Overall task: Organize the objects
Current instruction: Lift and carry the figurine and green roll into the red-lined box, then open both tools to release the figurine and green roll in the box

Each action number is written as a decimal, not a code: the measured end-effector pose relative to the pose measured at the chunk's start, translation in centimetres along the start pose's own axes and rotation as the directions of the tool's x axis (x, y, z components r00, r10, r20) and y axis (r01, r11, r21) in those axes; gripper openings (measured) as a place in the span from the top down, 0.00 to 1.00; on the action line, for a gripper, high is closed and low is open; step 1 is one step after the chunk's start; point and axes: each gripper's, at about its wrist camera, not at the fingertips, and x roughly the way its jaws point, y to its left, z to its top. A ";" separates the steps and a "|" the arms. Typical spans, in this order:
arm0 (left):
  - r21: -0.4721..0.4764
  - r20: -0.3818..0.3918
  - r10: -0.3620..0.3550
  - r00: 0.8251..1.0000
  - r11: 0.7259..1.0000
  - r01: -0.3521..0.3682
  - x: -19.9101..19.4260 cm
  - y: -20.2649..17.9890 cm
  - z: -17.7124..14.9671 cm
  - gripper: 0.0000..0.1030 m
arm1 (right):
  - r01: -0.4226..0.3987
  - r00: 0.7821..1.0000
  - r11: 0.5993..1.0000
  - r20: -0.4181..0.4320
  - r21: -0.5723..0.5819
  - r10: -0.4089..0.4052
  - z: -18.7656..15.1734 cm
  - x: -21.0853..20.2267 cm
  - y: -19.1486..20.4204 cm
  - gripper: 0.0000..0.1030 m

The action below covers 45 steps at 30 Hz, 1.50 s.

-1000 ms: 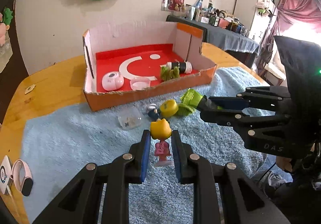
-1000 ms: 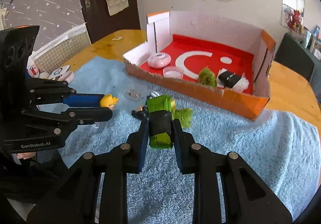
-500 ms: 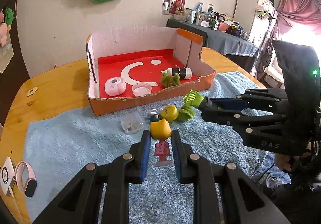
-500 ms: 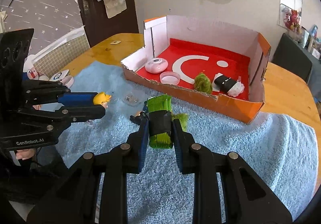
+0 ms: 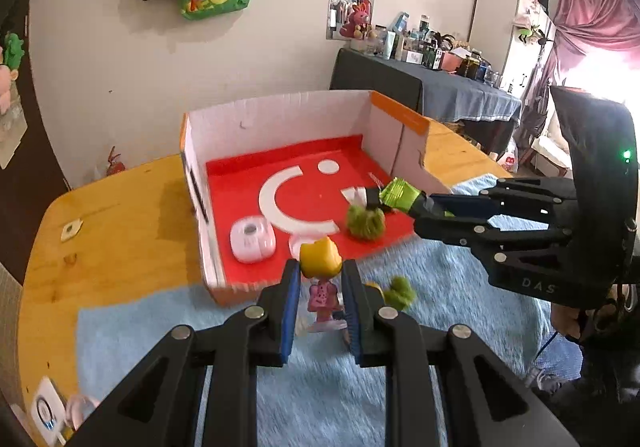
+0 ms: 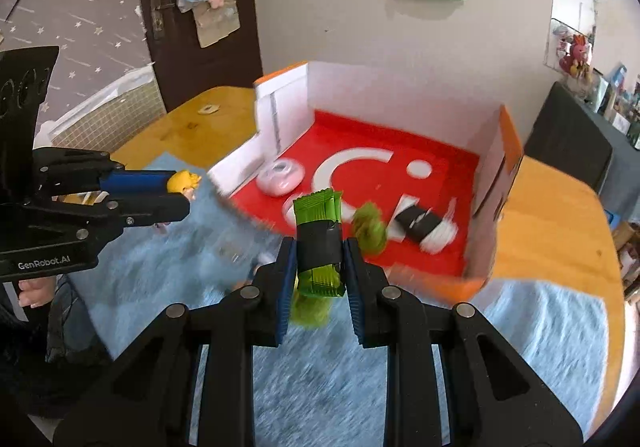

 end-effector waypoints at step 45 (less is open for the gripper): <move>0.082 -0.325 0.173 0.930 0.985 -0.154 18.6 6.7 6.8 0.78 | 0.161 0.893 0.985 -0.435 0.068 -0.116 5.4 14.4 -9.5 0.78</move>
